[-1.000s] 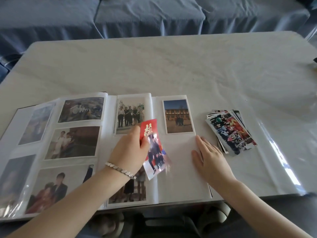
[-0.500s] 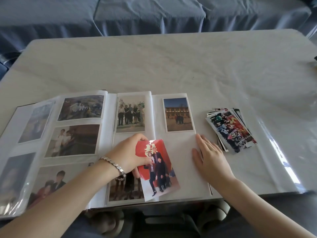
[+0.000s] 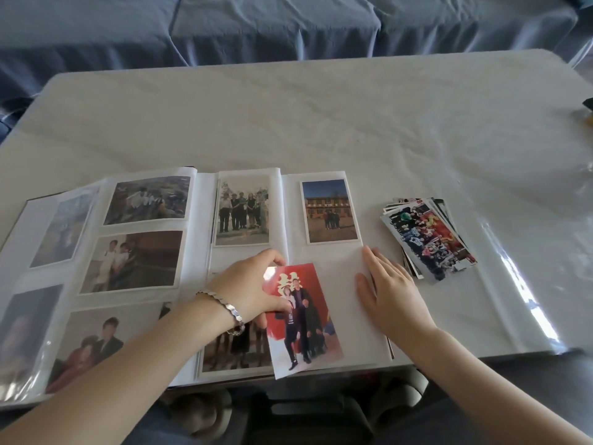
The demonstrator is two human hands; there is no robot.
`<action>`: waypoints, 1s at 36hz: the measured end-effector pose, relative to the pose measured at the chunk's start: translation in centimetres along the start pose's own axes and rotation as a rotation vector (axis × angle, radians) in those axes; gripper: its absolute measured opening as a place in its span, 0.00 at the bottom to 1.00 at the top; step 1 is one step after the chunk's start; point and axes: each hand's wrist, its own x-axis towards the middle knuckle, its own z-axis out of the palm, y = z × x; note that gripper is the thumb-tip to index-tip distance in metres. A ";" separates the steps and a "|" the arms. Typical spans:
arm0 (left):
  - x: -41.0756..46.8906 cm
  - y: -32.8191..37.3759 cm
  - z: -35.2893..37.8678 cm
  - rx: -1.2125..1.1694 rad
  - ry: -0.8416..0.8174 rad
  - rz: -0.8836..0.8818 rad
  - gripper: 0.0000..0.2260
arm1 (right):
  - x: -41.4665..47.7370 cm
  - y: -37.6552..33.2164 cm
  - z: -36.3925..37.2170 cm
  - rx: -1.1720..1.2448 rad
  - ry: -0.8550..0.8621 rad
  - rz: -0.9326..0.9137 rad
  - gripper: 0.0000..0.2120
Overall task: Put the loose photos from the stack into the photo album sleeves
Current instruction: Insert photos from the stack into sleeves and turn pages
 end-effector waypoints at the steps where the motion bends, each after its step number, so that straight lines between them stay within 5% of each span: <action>1: 0.0 0.1 0.3 0.011 0.042 0.011 0.21 | 0.0 0.0 0.0 0.005 -0.002 0.000 0.24; 26: 2.1 2.2 1.5 0.026 0.151 0.024 0.13 | 1.1 2.2 -2.2 0.098 -0.091 -0.088 0.20; 36: 1.4 2.2 1.8 -0.151 0.184 -0.095 0.14 | 1.2 2.5 -2.0 0.094 -0.093 -0.099 0.20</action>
